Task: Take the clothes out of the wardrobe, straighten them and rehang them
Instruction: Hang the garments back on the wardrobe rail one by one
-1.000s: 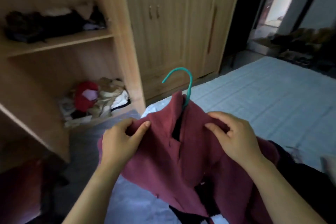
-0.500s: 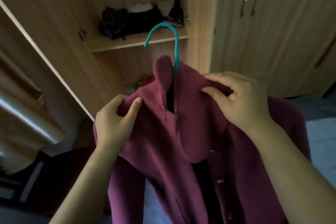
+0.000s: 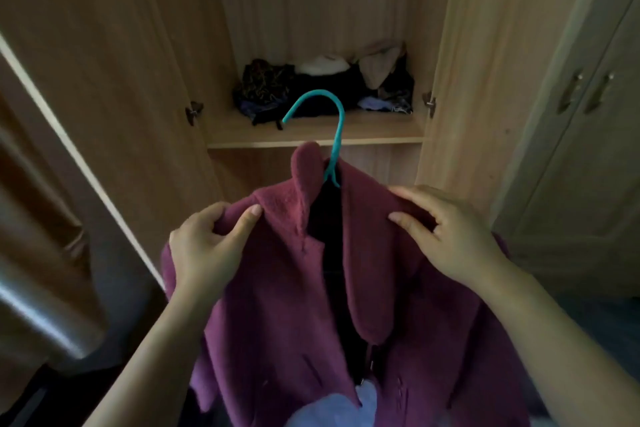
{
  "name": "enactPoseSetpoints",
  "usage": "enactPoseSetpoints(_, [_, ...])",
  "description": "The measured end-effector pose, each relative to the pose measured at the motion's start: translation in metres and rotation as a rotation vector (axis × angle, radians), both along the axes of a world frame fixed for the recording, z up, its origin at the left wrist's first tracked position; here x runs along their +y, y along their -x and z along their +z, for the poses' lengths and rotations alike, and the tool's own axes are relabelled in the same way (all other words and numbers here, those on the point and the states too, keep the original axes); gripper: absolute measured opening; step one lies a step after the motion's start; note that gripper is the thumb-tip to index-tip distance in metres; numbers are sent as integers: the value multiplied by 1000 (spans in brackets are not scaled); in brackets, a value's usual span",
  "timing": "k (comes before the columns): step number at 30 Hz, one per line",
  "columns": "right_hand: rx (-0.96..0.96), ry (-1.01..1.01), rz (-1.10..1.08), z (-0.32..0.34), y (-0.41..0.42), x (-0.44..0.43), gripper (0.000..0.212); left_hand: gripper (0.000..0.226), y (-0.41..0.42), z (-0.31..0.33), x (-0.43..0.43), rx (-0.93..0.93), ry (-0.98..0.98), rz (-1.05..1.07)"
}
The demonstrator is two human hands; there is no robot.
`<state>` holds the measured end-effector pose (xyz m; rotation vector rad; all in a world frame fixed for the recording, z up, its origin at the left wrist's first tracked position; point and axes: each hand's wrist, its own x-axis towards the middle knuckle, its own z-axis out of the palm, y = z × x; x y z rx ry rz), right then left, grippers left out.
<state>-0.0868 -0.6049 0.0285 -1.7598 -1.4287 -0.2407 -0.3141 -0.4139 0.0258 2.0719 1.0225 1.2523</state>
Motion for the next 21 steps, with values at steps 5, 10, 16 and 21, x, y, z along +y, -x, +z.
enactPoseSetpoints(5, [-24, -59, -79, 28, -82, 92, 35, 40, -90, 31, 108, -39, -2, -51])
enactPoseSetpoints(10, [-114, -191, -196, 87, -160, 172, 31, 37, -197, 84, 197, -87, -46, -120])
enactPoseSetpoints(16, [-216, -293, -266, 171, -272, 255, 27, 45, -334, 158, 288, -122, -108, -231])
enactPoseSetpoints(21, [-256, -406, -336, 242, -352, 310, 23, 49, -427, 234, 349, -257, -154, -271])
